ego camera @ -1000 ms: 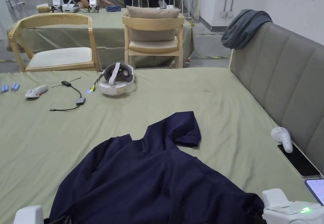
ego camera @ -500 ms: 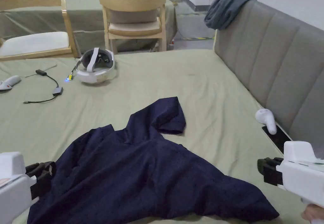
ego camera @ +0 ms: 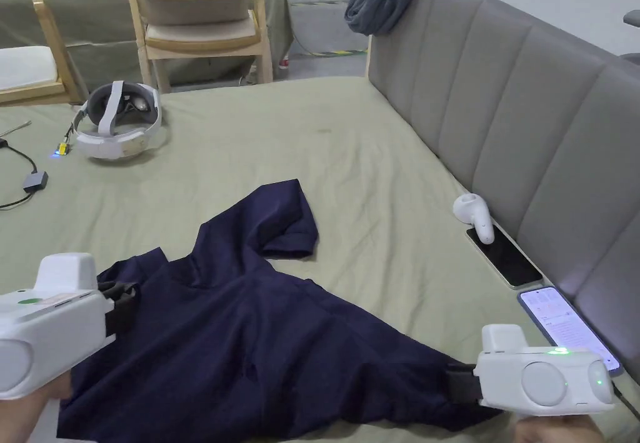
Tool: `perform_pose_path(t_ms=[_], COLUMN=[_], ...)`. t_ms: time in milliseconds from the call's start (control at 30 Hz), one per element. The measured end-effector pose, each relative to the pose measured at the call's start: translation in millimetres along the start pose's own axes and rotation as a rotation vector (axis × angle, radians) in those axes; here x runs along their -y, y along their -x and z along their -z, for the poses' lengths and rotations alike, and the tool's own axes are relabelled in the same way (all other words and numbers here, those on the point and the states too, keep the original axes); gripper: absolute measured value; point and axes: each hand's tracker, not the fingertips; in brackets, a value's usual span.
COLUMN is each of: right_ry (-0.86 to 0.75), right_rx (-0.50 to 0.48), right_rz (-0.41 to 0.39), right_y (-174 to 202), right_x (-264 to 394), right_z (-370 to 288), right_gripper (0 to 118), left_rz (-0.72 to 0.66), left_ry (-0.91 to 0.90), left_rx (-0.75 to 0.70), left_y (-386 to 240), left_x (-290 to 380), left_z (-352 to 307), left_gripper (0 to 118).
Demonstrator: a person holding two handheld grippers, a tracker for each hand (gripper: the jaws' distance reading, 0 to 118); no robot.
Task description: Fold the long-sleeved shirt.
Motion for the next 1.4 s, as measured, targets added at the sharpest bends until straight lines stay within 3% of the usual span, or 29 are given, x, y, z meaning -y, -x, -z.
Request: perform_pose_path(t_ms=[67, 100, 133, 167, 233, 267, 300, 533, 700, 733, 767, 833, 900, 967, 1100, 1200, 1400], right_ry=[0.040, -0.021, -0.004, 0.005, 0.009, 0.014, 0.008, 0.018, 0.020, 0.020, 0.020, 0.016, 0.038, 0.040, -0.168, -0.321, -0.608], right_rx=[-0.015, 0.057, 0.039, 0.023, -0.092, -0.028, -0.002, -0.047, -0.044, -0.044, -0.045, -0.052, -0.088, -0.100, -0.171, -0.226, -0.232], right_rz=[-0.042, -0.090, -0.077, -0.074, -0.056, -0.073, -0.154, -0.019, -0.031, -0.031, -0.029, -0.020, 0.012, -0.026, -0.078, -0.139, -0.304], right_y=[8.6, 13.6, 15.7, 15.3, 21.5, 24.6, 25.9, 12.8, 13.3, 12.4, 11.1, 9.9, 1.9, 1.1, -1.0, 12.2, 72.7], right_x=[6.2, 8.4, 5.7, 3.2, 4.8, 5.8, 0.3, 0.6, 2.2, 2.2, 2.1, 3.1, -2.4, -15.3, -70.1, -131.8, -271.7], right_z=[13.2, 13.2, 9.8, 7.4, 11.3, 14.8, 10.9, 14.6, 19.6, 20.2, 20.5, 19.4, 16.4, -2.6, -59.6, -106.8, -210.0], right_gripper=[61, 62, 60, 50, 8, 8, 8, 8, 8, 8, 8, 8, 8, 8, 8, 8, 8], left_rz=[0.015, 0.027, 0.031, 0.037, 0.065, 0.088, 0.098, 0.200, 0.213, 0.199, 0.149, 0.062, 0.099, 0.103, 0.006, -0.017, -0.038], left_ry=[0.017, 0.034, 0.046, 0.057, 0.102, 0.123, 0.125, 0.339, 0.370, 0.331, 0.361, 0.319, 0.365, 0.294, 0.122, -0.032, -0.287], left_rx=[0.018, 0.019, 0.010, 0.006, 0.000, 0.005, -0.006, -0.064, -0.081, -0.097, -0.048, 0.056, 0.008, 0.006, 0.049, -0.009, -0.107], left_y=[-1.7, -3.5, -6.1, -7.8, -10.6, -11.5, -12.8, -20.2, -33.9, -31.5, -30.6, -35.7, -16.4, -4.8, 1.5, 31.0, 68.6], left_x=[-13.6, -21.0, -27.3, -32.8, -47.6, -53.0, -58.7, -66.4, -40.1, -43.6, -50.7, -61.8, -71.5, -86.5, -149.7, -200.8, -304.6], left_z=[20.6, 33.0, 43.9, 54.0, 83.0, 95.8, 107.7, 205.2, 237.4, 236.4, 233.9, 220.0, 223.1, 202.8, 95.0, 40.9, -76.5], left_gripper=[14, 25, 42, 61, 102, 108, 109, 95, 76, 49, 4, 5, 5, 5, 5, 5, 5])
